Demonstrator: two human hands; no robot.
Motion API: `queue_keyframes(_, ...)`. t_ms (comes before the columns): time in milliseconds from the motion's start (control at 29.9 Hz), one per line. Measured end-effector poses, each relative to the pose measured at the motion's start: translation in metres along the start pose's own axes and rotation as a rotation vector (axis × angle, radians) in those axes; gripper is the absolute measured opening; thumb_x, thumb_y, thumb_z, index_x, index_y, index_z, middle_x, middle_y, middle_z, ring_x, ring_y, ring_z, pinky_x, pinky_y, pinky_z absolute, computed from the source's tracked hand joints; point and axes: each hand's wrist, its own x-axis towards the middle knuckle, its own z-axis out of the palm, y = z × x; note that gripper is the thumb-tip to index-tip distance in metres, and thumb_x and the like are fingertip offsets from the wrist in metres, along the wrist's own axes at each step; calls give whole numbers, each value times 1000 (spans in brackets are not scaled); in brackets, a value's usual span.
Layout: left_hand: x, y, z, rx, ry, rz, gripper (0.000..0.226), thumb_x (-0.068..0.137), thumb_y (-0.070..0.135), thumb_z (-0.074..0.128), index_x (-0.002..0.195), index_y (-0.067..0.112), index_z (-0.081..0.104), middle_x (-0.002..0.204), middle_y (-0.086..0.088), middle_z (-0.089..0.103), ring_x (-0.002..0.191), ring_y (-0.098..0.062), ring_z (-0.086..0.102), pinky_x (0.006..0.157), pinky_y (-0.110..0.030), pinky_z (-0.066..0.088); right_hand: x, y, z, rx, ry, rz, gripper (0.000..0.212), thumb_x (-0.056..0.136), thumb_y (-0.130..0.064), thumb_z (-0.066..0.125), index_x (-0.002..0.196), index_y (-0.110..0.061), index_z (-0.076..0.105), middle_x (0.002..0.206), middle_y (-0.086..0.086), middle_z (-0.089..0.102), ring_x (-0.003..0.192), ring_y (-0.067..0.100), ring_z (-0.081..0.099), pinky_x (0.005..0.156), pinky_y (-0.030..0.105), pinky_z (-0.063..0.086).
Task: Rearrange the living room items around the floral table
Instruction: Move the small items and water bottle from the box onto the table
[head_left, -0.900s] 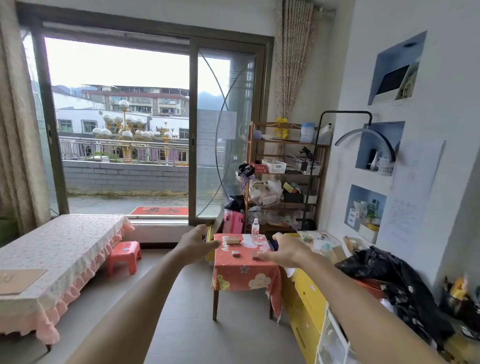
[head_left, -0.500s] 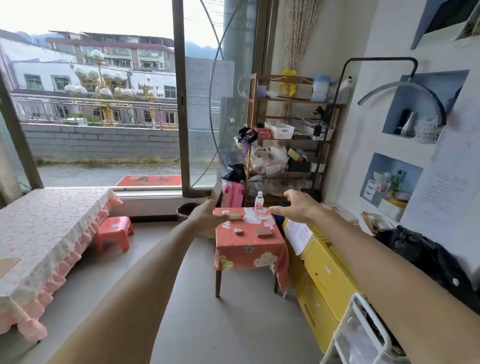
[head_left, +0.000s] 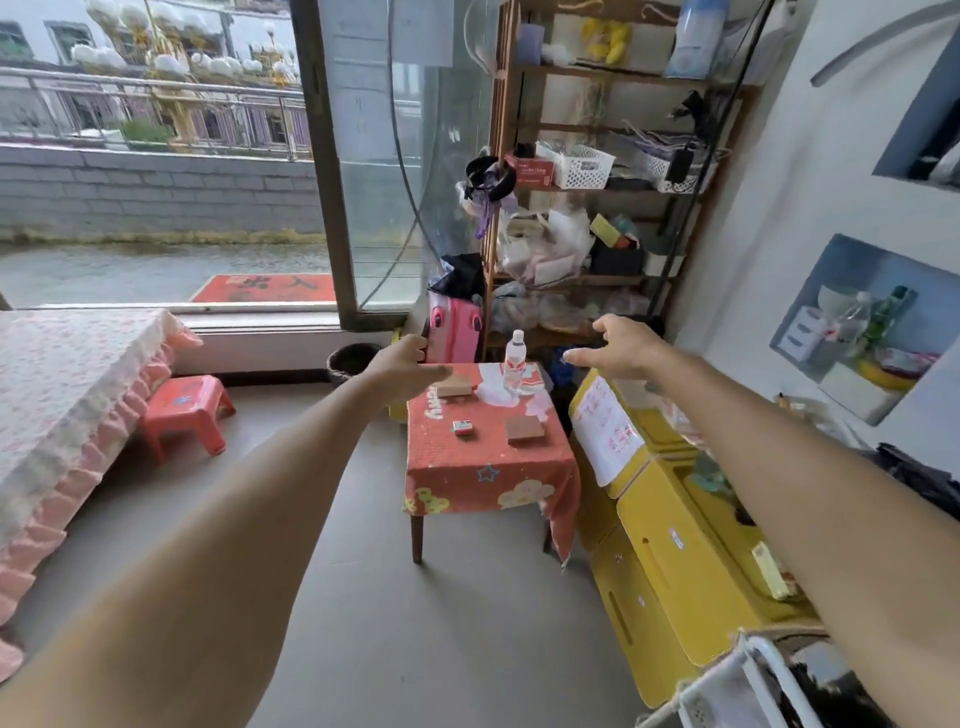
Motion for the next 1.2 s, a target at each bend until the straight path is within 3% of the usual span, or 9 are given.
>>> queue_keyframes(167,92,21,28,2,4,-39,62,85,33,65,138,10,41,132,-9,54,108,-18,51,88,-30,41,103,27,-13,-4,-36,2,82,81,-55,65,143,-7,38,146,14,45,129,30,47,100,40,42)
queue_keyframes(368,189,16,59,-5,-79,-124,69,84,31,67,142,11,36,143,-11,47,127,-26,48,103,-38,43,199,52,14,-41,-149,-17,75,82,-54,63,134,-3,46,136,15,52,120,32,52,97,42,46)
queue_keyframes(468,231,6,77,-2,-133,-145,67,86,34,64,142,9,37,142,-11,47,125,-26,50,92,-33,45,235,66,36,-45,-220,13,69,83,-52,64,129,-2,48,133,17,54,118,33,54,98,45,46)
queue_keyframes(569,278,-12,98,1,-190,-172,62,89,37,59,140,7,40,139,-12,50,106,-22,55,71,-25,47,277,79,61,-59,-274,58,72,83,-52,64,133,-2,45,135,18,53,119,34,53,99,44,45)
queue_keyframes(636,312,-31,111,0,-206,-191,59,89,37,59,138,7,42,135,-13,53,102,-23,56,76,-31,51,310,86,77,-65,-297,84,78,82,-54,64,138,-3,41,139,17,50,122,33,52,98,42,46)
queue_keyframes(703,345,-51,123,59,-227,-213,55,89,36,60,134,8,44,132,-14,55,111,-28,57,87,-37,50,342,89,97,-82,-306,90,77,82,-52,65,137,-4,42,139,16,50,122,33,51,97,43,47)
queue_keyframes(836,422,-89,147,213,-319,-217,47,88,24,63,129,7,48,130,-15,58,115,-31,55,85,-31,42,410,88,147,-122,-400,103,71,82,-47,66,137,-9,42,139,14,49,124,32,50,98,45,45)
queue_keyframes(970,475,-116,177,409,-399,-142,54,85,33,64,128,7,45,128,-17,57,112,-34,56,90,-41,48,447,98,192,-168,-446,47,76,80,-51,67,140,-13,39,143,9,45,127,30,47,97,43,45)
queue_keyframes(1204,521,-183,259,627,-532,-144,43,86,28,59,123,12,43,122,-8,57,109,-30,56,73,-40,48,503,137,299,-328,-624,-113,101,76,-48,73,152,-17,13,154,6,30,139,28,32,107,49,32)
